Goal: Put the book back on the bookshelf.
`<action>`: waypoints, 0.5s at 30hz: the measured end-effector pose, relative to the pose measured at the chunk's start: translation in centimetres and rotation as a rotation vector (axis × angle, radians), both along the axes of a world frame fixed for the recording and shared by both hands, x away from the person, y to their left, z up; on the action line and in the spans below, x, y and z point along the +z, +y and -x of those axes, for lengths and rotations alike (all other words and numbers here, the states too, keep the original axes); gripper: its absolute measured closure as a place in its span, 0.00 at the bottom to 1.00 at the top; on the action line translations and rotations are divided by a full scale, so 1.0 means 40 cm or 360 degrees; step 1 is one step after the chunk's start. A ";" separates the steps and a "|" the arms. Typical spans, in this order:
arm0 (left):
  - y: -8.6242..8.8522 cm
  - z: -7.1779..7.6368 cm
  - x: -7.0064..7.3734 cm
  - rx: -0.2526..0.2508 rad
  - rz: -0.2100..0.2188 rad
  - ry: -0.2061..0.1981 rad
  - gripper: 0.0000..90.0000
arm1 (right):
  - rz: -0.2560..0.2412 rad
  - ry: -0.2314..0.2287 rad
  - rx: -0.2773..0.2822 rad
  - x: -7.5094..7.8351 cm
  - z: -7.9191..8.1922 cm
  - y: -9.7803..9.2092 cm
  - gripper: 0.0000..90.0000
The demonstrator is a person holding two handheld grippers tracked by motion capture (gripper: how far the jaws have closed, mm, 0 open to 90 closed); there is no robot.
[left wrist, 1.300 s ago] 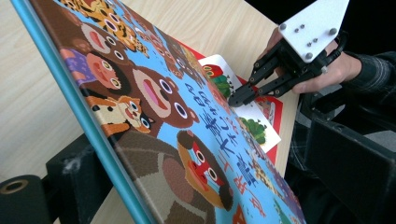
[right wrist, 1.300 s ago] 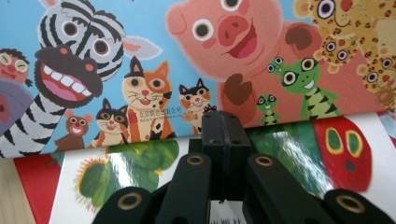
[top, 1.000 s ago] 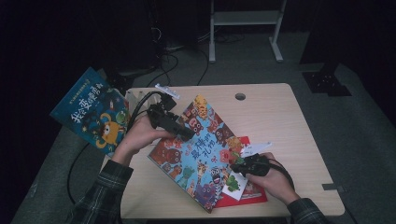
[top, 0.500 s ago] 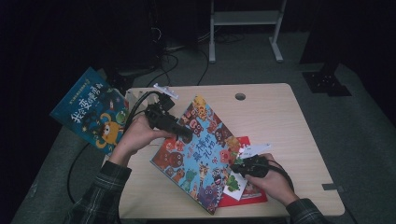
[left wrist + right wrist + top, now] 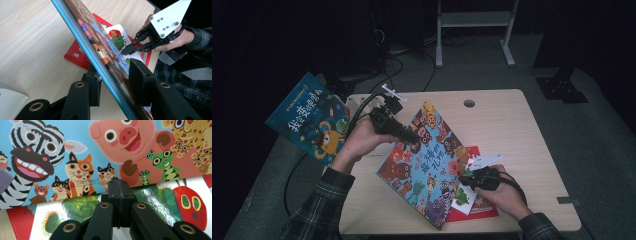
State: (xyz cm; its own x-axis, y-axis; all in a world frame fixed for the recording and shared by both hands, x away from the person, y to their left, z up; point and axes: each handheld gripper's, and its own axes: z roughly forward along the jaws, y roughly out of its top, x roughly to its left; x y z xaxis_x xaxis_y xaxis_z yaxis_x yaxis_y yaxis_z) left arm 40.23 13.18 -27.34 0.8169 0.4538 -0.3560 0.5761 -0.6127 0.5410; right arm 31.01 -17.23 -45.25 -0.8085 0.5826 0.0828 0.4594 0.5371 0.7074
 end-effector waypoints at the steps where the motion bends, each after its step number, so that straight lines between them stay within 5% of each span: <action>1: -0.001 -0.001 0.001 0.0003 -0.0002 0.0010 0.71 | 0.0000 -0.0002 -0.0002 0.000 0.000 0.000 0.99; 7: -0.013 -0.012 0.015 0.0012 -0.0025 0.0040 0.74 | -0.0007 -0.0002 0.0007 -0.001 0.003 0.003 0.99; 15: -0.048 -0.016 0.053 -0.0021 -0.0087 -0.0014 0.77 | -0.0031 0.0014 0.0049 -0.002 0.009 0.024 0.99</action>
